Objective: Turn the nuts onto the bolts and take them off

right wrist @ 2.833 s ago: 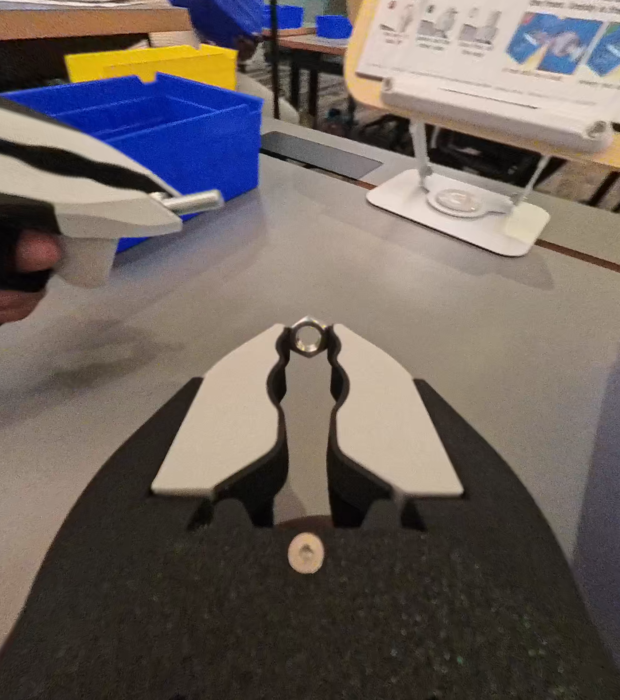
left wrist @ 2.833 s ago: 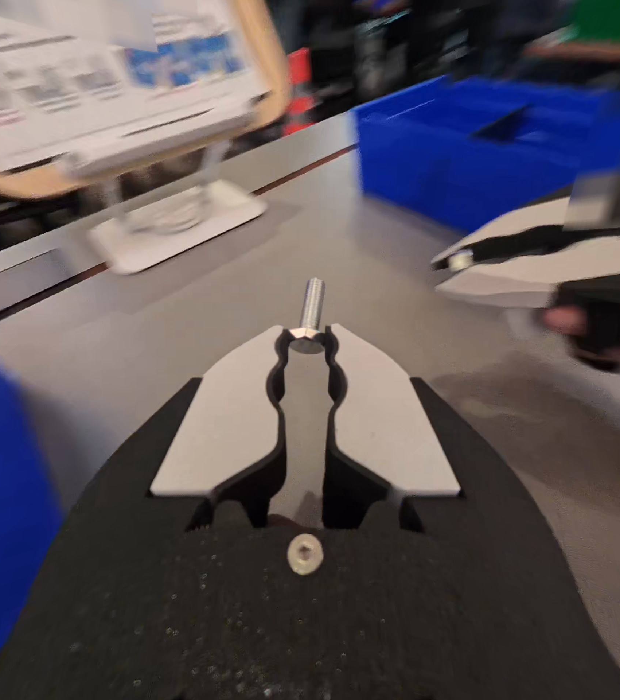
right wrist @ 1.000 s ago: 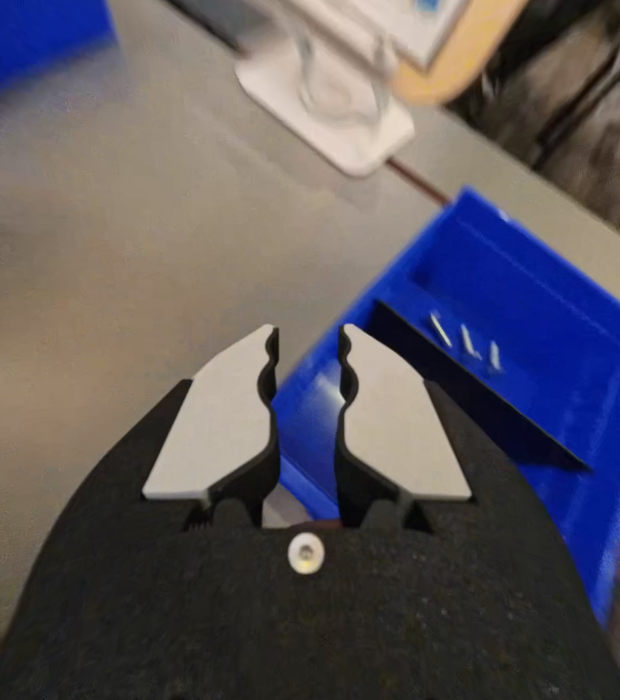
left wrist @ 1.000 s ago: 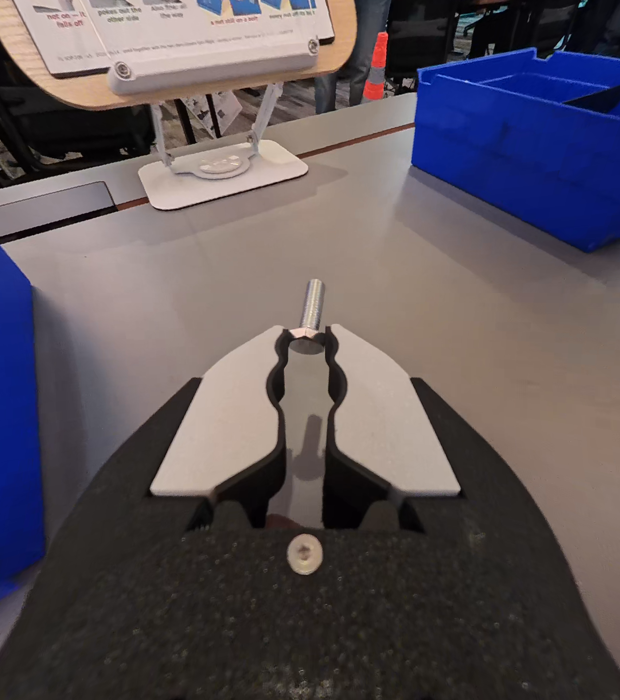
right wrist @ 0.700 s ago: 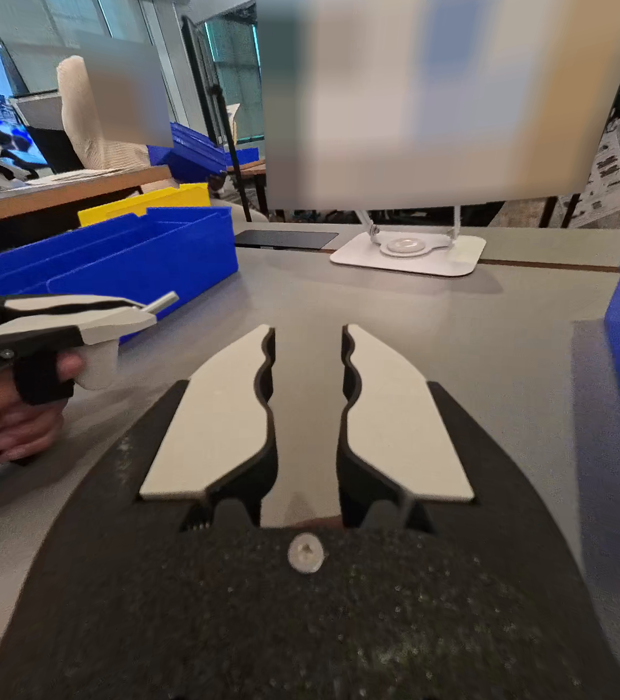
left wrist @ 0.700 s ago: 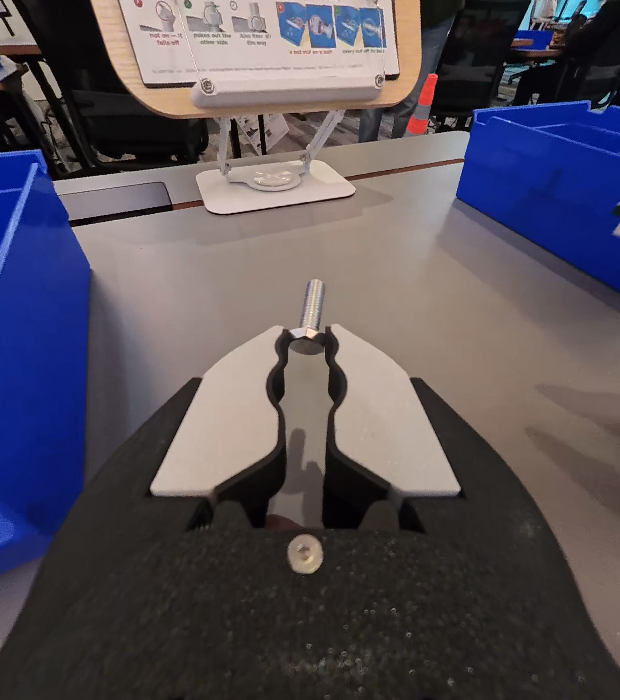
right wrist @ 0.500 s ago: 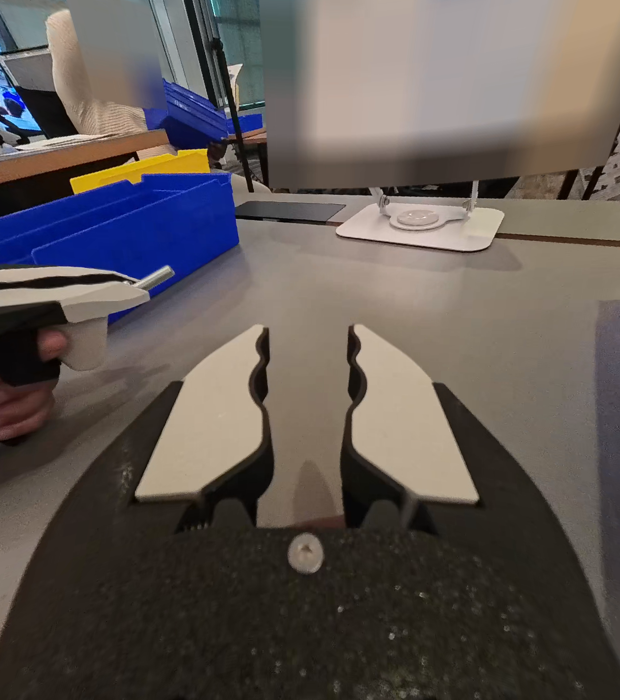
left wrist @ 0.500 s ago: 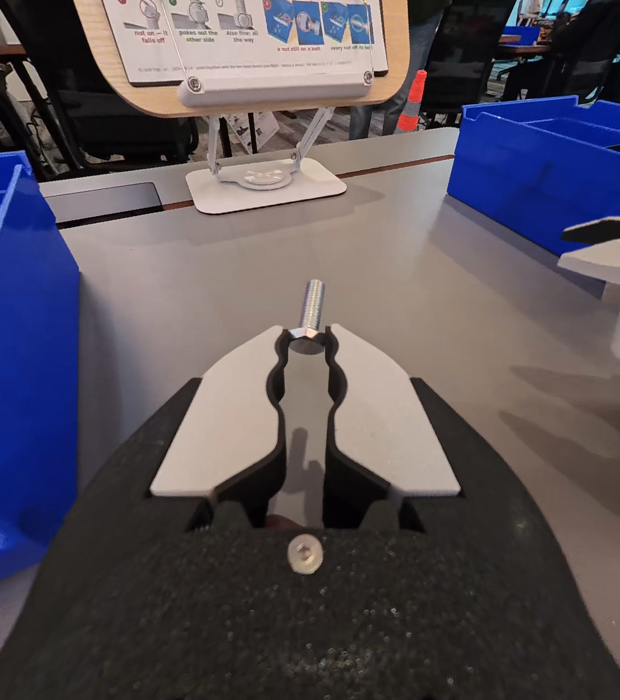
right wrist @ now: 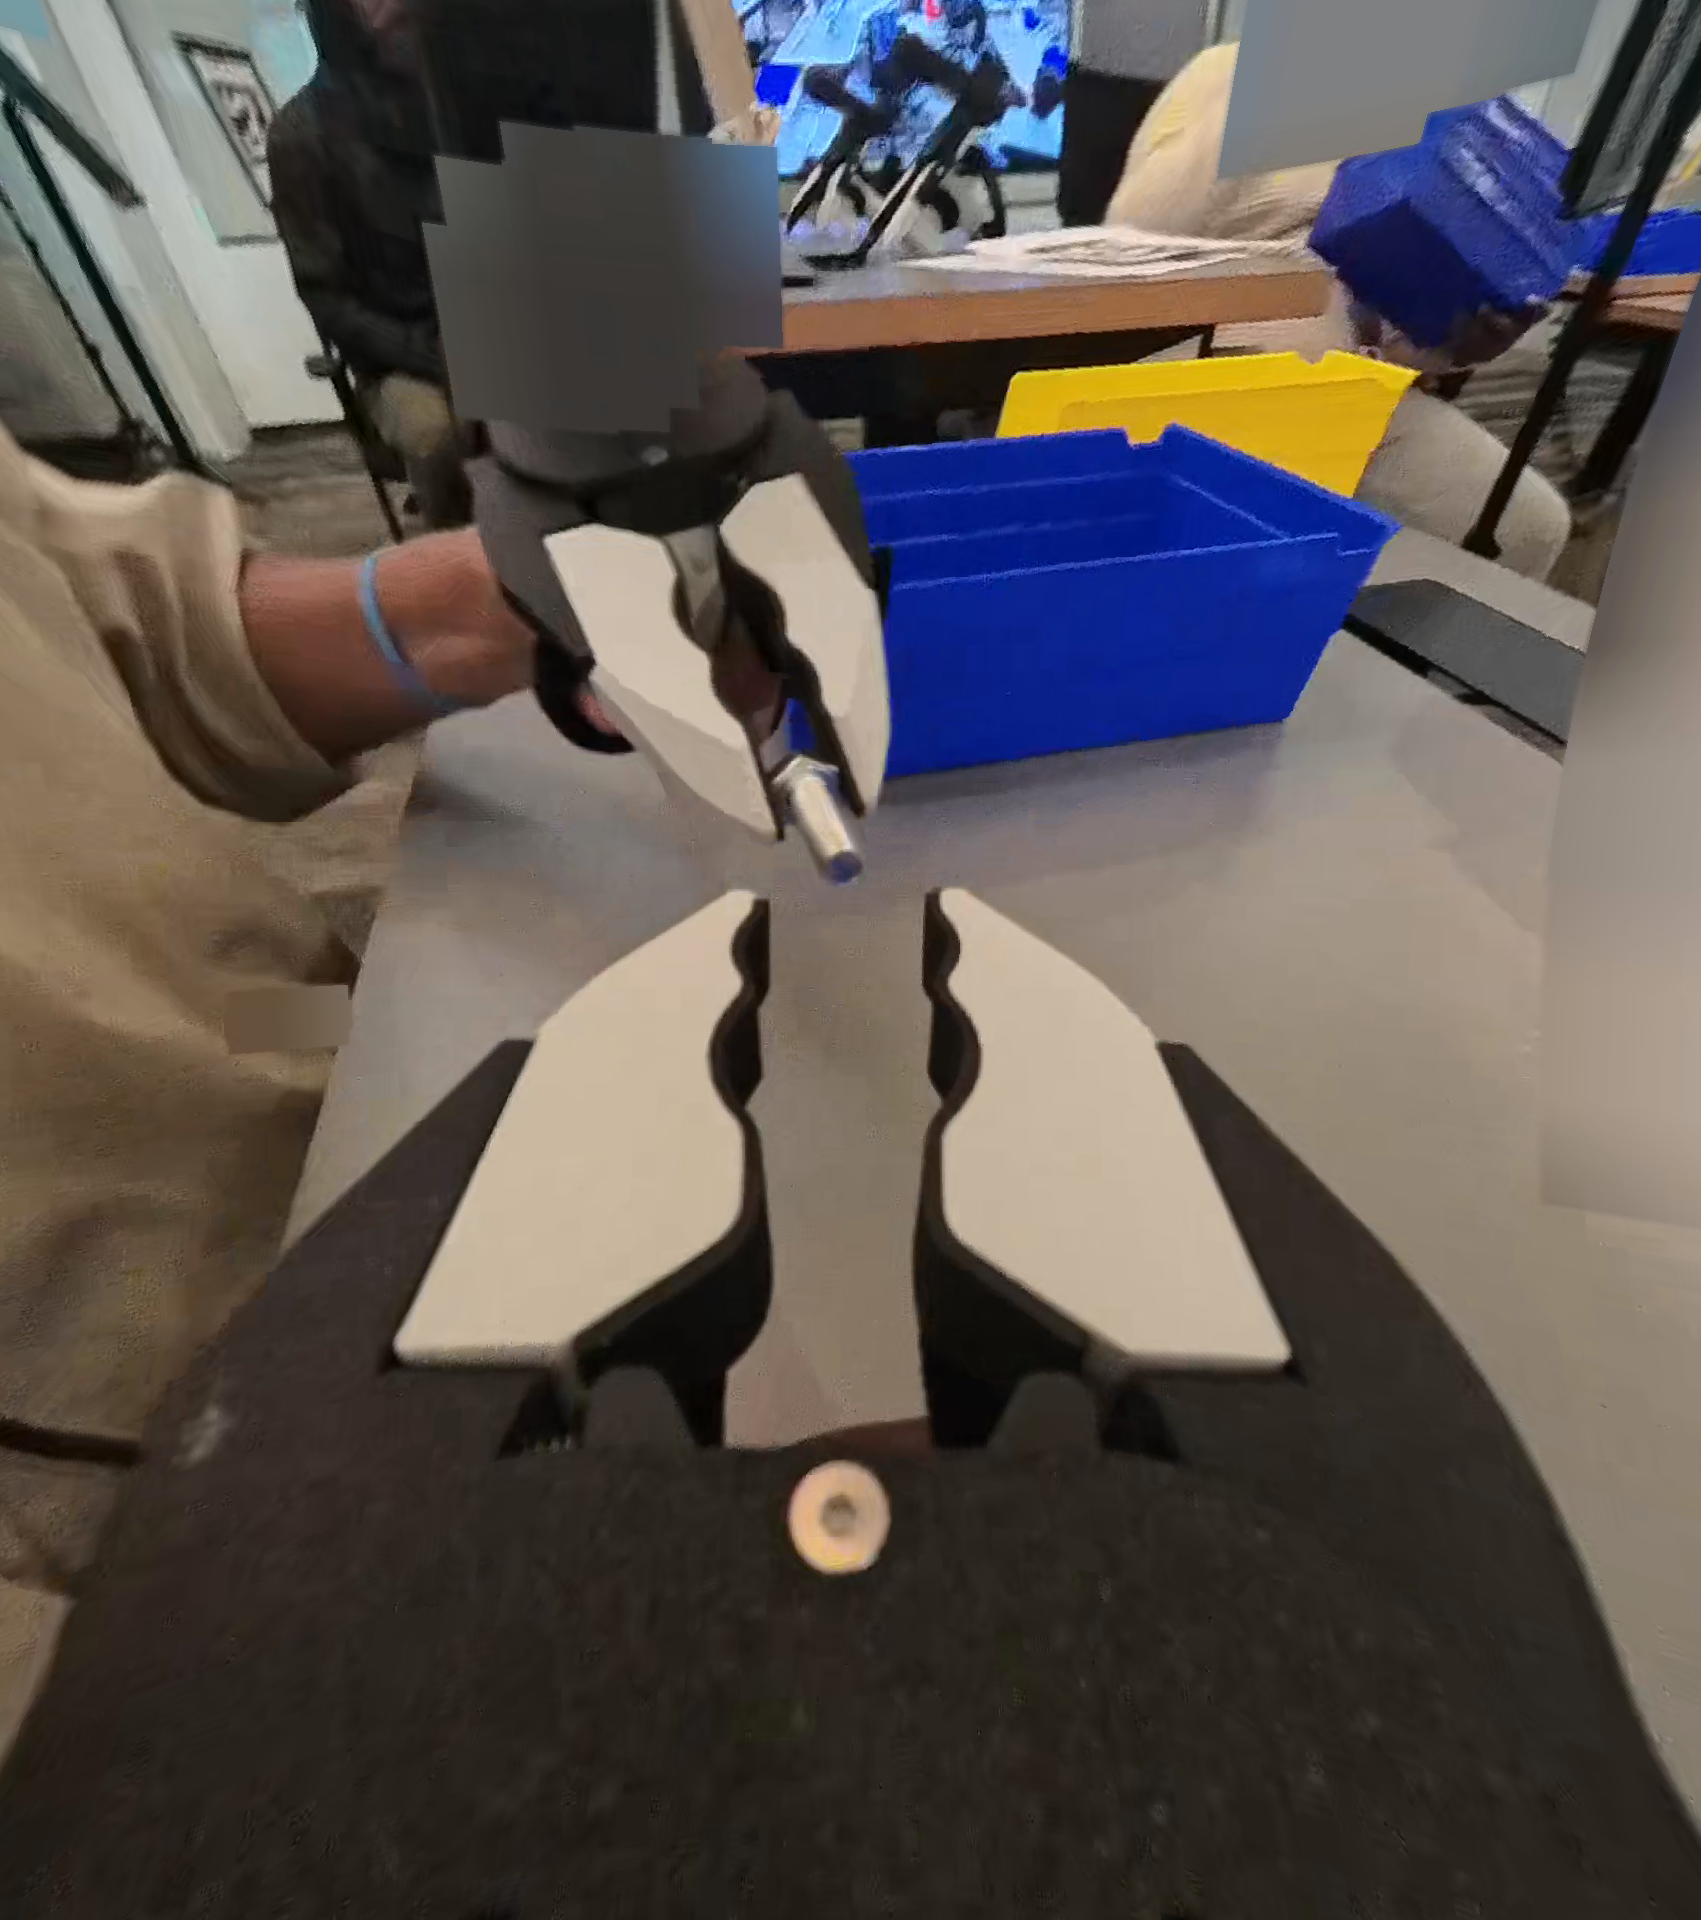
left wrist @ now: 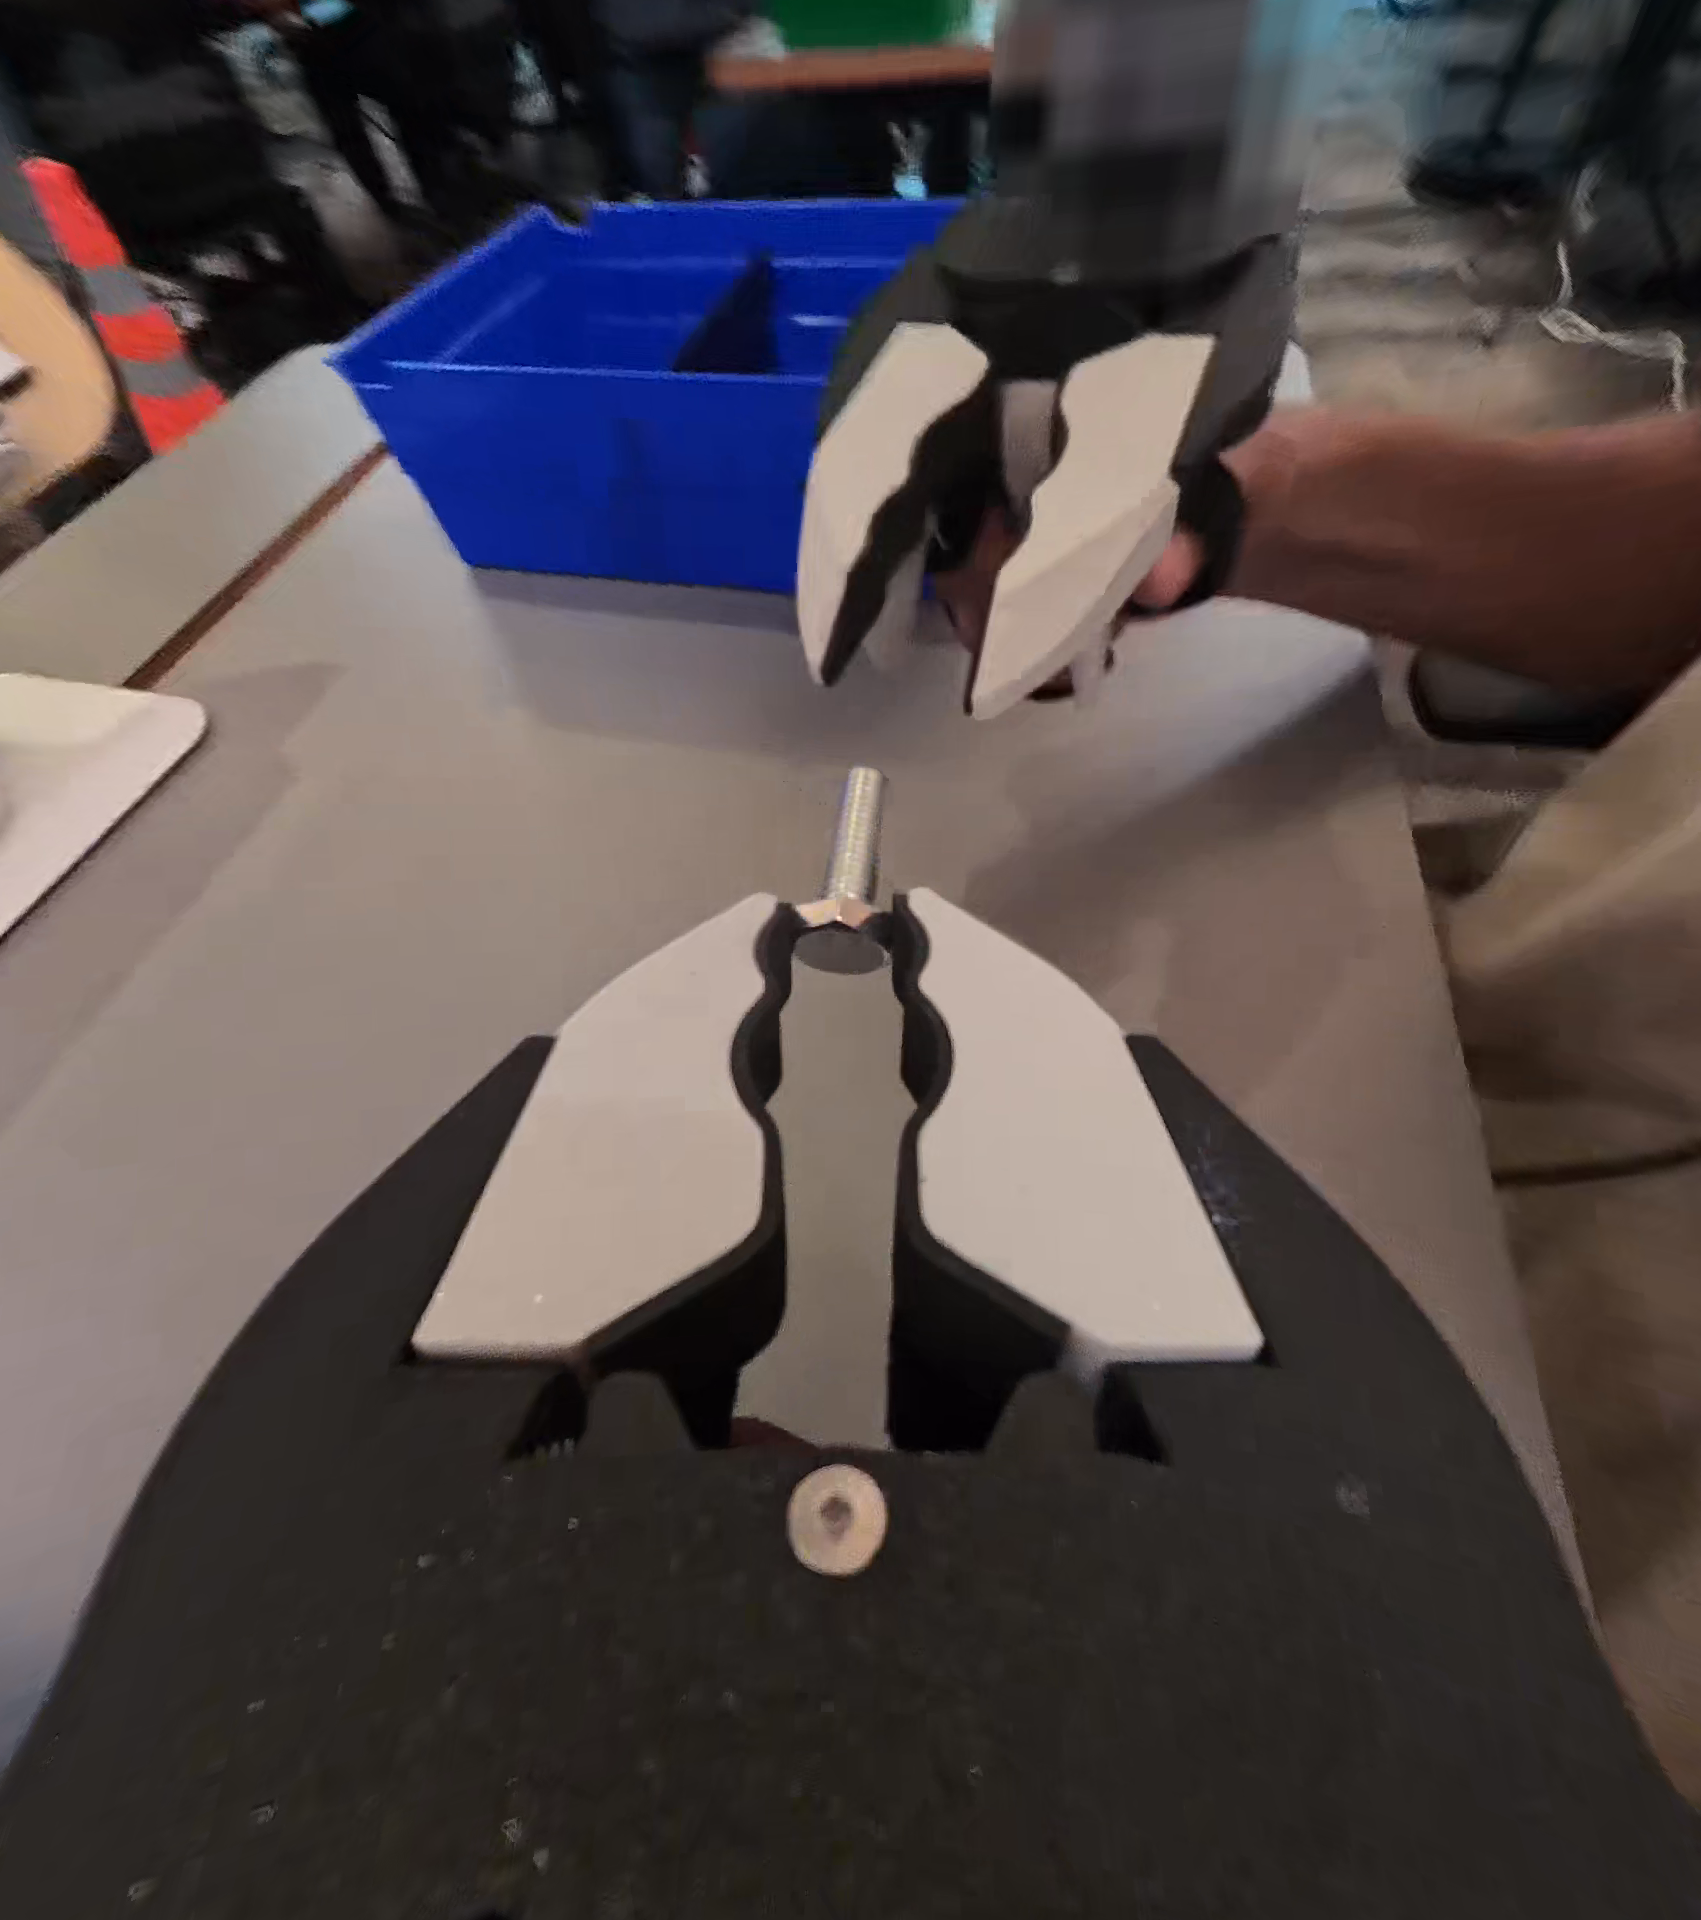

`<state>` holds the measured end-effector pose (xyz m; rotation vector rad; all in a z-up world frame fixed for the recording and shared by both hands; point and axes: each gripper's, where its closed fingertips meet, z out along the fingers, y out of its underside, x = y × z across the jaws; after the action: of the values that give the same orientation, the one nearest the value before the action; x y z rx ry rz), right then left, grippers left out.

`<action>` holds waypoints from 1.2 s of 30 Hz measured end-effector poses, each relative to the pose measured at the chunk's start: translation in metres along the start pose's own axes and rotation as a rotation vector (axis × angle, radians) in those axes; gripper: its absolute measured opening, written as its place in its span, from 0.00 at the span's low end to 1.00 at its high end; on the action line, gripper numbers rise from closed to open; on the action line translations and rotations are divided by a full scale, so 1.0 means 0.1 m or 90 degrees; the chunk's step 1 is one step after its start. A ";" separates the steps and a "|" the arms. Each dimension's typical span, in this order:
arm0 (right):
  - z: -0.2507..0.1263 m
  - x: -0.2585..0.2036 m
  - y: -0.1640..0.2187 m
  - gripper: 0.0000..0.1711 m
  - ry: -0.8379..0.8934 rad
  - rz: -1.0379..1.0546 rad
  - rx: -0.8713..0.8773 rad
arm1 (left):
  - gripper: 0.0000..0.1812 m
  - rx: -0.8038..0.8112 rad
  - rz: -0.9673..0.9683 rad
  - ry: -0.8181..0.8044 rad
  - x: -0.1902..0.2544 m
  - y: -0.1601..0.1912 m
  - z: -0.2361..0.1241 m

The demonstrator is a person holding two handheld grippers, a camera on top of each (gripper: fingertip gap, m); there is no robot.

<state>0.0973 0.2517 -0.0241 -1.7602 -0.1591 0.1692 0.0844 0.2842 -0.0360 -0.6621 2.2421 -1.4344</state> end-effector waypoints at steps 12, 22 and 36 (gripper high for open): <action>0.15 -0.12 0.12 0.06 -0.042 -0.095 -0.056 | 0.10 -0.008 0.050 0.102 0.19 -0.10 0.22; 0.07 -0.08 0.11 0.05 -0.014 -0.068 -0.044 | 0.26 0.078 0.014 -0.001 0.11 -0.21 0.19; -0.61 0.50 0.27 0.05 0.369 0.081 0.007 | 0.24 0.096 -0.262 -0.623 -0.50 0.57 -0.51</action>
<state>0.1586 0.1978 -0.0400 -1.7399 0.3719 -0.2503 0.0862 0.3705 -0.0644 -1.4402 1.2639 -1.0508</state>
